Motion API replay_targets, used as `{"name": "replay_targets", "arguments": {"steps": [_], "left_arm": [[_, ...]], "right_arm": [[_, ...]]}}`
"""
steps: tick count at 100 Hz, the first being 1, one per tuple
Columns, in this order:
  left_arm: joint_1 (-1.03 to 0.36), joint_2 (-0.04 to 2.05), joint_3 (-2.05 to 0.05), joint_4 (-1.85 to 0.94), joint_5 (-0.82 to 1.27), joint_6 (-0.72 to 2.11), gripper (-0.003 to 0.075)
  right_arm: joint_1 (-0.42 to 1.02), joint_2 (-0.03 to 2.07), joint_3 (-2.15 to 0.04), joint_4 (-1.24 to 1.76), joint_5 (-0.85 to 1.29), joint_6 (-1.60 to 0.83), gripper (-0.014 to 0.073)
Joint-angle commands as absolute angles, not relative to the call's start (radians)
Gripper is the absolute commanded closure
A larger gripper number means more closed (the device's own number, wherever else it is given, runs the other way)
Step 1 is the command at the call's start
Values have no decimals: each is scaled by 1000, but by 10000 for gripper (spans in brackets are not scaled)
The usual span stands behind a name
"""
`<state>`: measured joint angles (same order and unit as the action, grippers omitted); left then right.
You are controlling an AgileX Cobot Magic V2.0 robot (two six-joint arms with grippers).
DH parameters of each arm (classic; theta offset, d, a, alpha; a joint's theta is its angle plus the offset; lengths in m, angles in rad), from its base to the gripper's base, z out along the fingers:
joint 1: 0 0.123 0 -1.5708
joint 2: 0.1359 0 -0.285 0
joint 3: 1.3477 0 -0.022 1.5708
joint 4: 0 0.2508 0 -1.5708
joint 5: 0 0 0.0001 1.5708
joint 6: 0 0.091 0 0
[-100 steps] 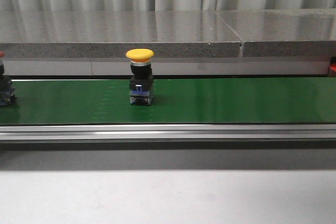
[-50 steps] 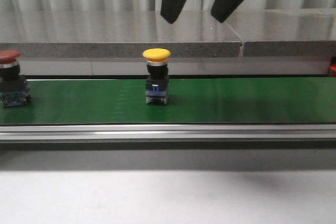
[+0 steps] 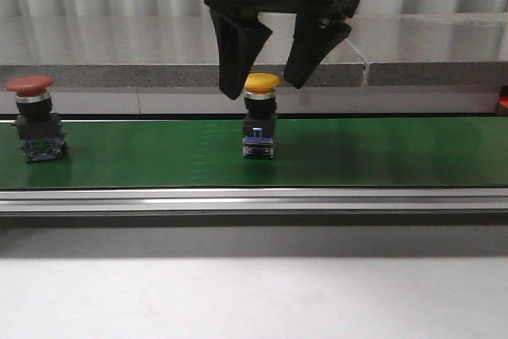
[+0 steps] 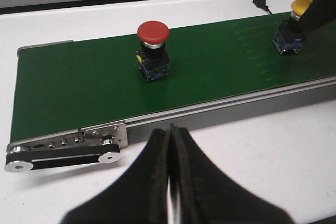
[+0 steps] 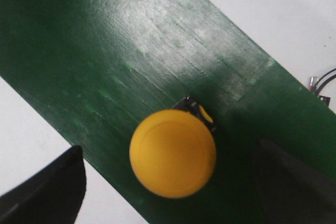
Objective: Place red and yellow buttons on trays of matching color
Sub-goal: 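Lower the right gripper onto the yellow button, grasp and lift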
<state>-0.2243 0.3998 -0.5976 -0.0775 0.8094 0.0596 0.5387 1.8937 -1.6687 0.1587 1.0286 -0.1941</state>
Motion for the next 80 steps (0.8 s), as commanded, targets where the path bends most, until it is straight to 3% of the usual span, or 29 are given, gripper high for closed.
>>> {"name": "replay_targets", "arguments": {"steps": [1,15,27,51,80], "left_arm": [[-233,409,-621,-90,741,51,741],[-233,409,-621,-90,741,51,741],[-233,409,-621,-90,741,51,741],[-233,409,-621,-90,741,51,741],[-233,409,-621,-90,741,51,741]], "right_arm": [[542,1854,-1704,174,998,-214,53],[542,1856,-1704,174,980,-214,344],[542,1855,-1704,174,940,-214,453],[525,1798,-1699,174,920,-114,462],[377,1630,-1574,174,928,0,462]]}}
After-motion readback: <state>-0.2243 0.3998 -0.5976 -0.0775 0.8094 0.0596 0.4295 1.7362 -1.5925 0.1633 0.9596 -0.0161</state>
